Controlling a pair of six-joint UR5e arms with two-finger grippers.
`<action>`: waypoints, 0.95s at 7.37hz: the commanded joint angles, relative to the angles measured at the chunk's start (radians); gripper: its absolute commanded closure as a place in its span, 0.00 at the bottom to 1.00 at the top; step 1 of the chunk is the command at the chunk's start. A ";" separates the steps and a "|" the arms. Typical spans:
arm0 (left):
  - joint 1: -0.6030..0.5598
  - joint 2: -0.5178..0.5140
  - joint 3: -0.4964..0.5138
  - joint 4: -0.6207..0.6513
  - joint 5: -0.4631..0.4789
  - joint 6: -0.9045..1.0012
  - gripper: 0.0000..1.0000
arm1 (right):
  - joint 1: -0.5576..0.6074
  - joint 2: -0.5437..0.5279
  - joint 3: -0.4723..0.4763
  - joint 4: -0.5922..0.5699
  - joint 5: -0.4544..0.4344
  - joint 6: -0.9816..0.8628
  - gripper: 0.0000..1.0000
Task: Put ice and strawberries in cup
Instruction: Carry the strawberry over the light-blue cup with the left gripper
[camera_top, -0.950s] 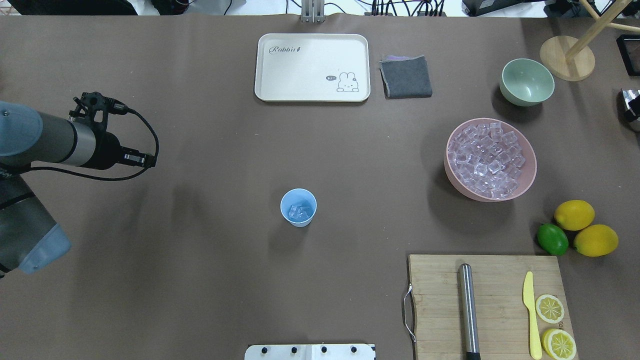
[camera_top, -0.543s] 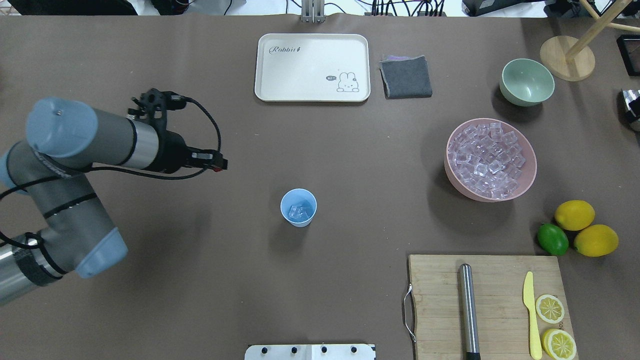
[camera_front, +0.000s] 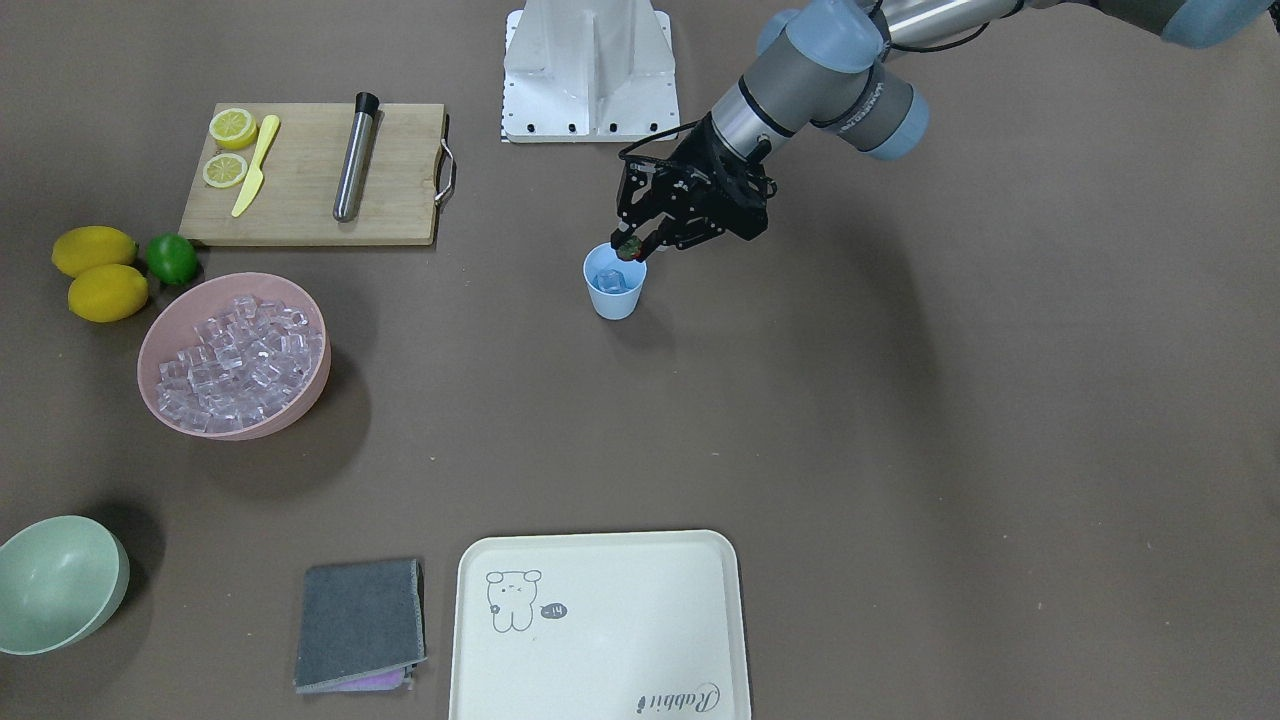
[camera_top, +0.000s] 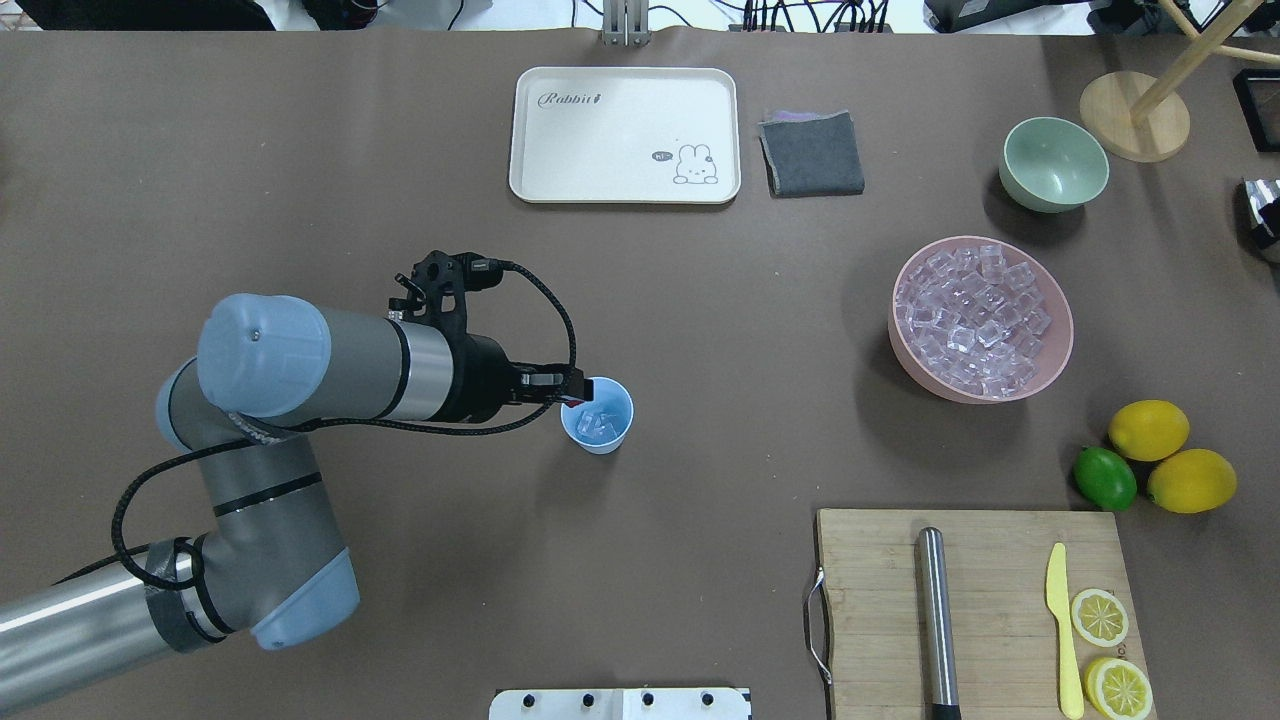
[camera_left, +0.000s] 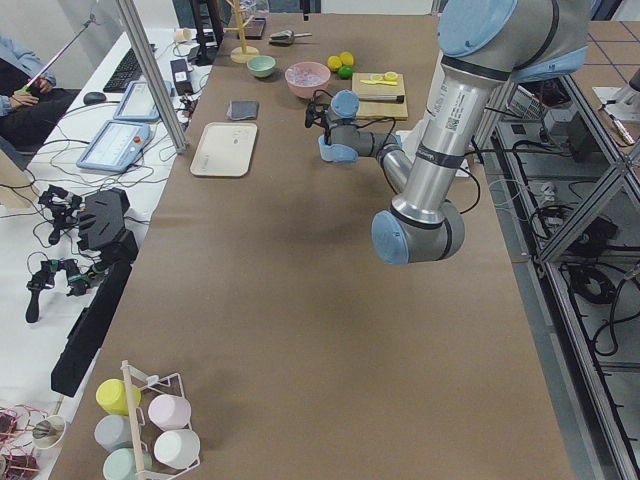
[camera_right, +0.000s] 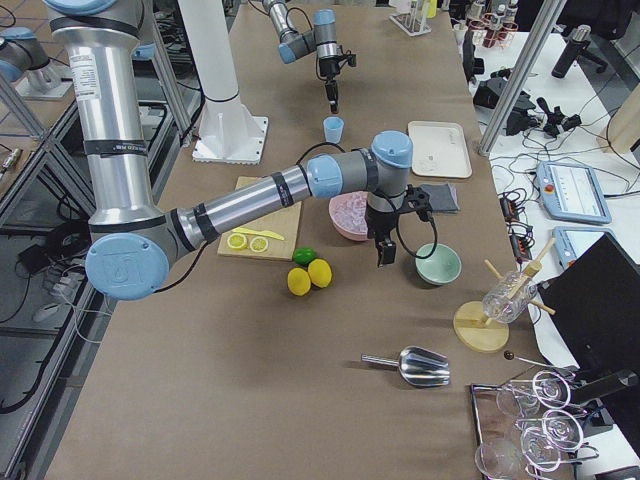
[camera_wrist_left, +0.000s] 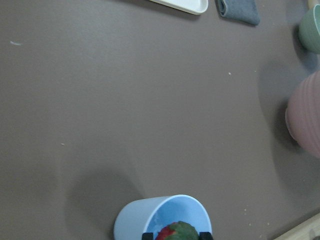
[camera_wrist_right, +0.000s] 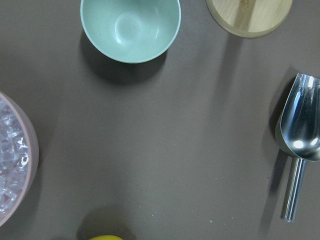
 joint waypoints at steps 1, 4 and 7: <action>0.011 -0.019 0.017 -0.001 0.031 -0.006 1.00 | 0.000 -0.001 0.000 0.000 0.000 0.000 0.00; 0.013 -0.016 0.031 -0.001 0.031 0.001 0.02 | 0.000 -0.001 0.002 0.000 0.000 0.000 0.00; 0.004 -0.008 0.029 0.001 0.030 -0.005 0.02 | 0.002 -0.035 0.005 0.001 -0.009 -0.012 0.00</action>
